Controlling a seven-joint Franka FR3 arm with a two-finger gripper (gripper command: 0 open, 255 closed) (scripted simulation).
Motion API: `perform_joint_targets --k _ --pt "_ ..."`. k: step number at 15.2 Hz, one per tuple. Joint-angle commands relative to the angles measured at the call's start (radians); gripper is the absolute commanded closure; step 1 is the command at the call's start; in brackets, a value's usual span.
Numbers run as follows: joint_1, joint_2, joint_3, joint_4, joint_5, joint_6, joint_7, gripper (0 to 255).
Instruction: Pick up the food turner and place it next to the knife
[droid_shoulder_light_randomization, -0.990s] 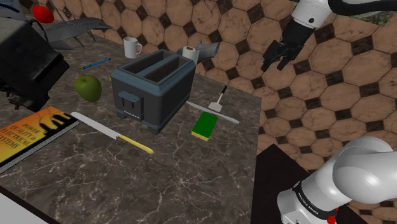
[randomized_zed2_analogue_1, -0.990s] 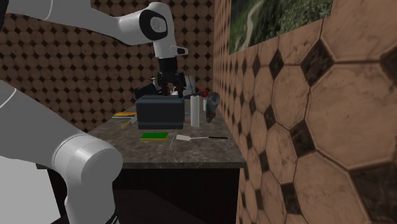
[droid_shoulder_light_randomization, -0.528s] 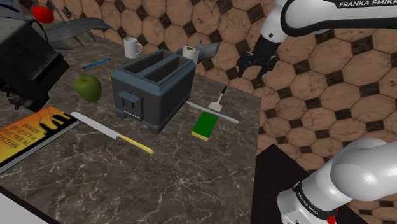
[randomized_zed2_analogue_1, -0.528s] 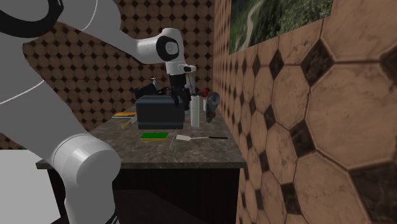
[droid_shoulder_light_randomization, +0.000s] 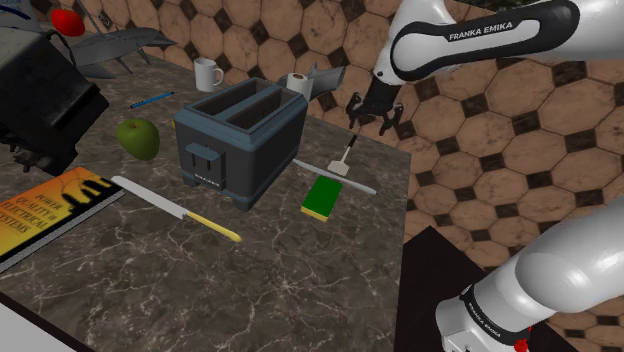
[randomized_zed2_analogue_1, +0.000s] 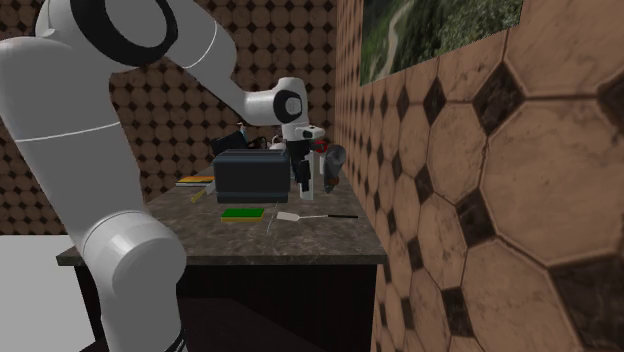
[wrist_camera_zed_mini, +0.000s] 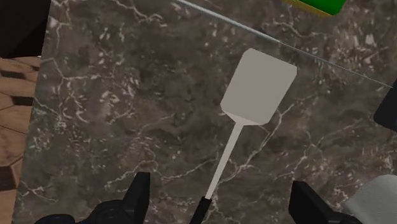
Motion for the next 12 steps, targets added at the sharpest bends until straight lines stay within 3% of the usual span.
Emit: perform_joint_targets --k 1,6,12 --pt "-0.012 0.071 0.004 0.025 -0.012 0.036 0.084 0" --pt "-0.032 0.255 -0.01 0.12 -0.042 0.1 0.269 0" --pt "-0.032 0.309 -0.016 0.106 -0.053 0.167 0.292 0"
